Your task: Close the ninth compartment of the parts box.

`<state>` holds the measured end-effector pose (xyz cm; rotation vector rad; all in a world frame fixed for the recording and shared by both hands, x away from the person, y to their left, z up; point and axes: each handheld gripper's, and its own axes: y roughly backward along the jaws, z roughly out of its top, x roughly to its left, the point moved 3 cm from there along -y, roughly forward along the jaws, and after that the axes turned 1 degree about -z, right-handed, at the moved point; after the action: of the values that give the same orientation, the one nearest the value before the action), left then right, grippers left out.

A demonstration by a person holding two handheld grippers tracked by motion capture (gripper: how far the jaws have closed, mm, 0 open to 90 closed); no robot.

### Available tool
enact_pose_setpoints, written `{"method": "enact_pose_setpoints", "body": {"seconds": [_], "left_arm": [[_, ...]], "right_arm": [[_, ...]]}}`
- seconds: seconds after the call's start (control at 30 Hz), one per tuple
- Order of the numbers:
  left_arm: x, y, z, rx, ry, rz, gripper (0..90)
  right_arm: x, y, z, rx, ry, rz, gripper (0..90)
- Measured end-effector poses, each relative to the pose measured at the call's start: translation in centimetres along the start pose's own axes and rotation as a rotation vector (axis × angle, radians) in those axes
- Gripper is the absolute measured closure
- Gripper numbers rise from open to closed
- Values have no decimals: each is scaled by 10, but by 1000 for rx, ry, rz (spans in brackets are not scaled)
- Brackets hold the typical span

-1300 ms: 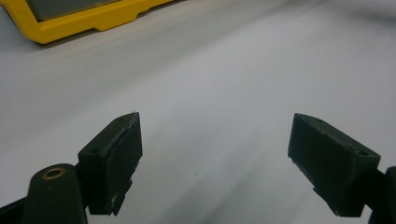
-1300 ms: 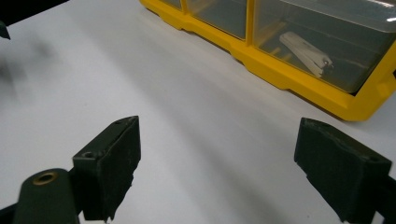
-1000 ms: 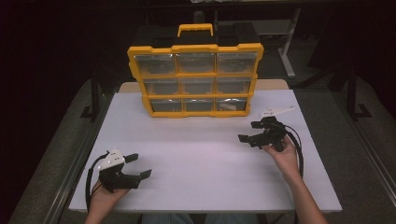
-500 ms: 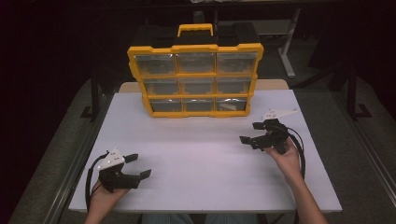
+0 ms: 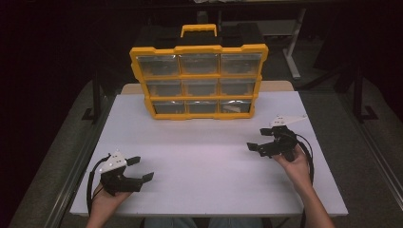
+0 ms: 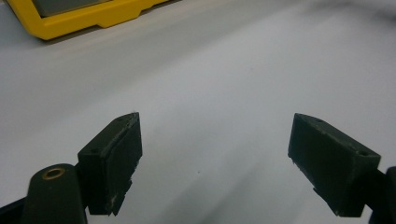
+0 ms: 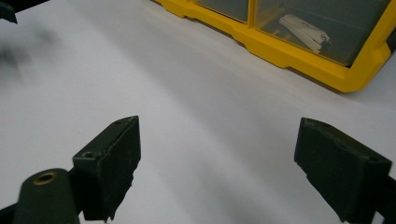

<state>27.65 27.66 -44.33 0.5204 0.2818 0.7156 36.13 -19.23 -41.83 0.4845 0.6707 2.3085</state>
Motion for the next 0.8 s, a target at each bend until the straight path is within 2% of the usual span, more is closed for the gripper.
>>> {"method": "enact_pose_setpoints", "body": {"seconds": [0.8], "left_arm": [[0,-2,0,-7,5,4,172]], "right_arm": [[-1,18,-26,-20,-1,-19,137]]}}
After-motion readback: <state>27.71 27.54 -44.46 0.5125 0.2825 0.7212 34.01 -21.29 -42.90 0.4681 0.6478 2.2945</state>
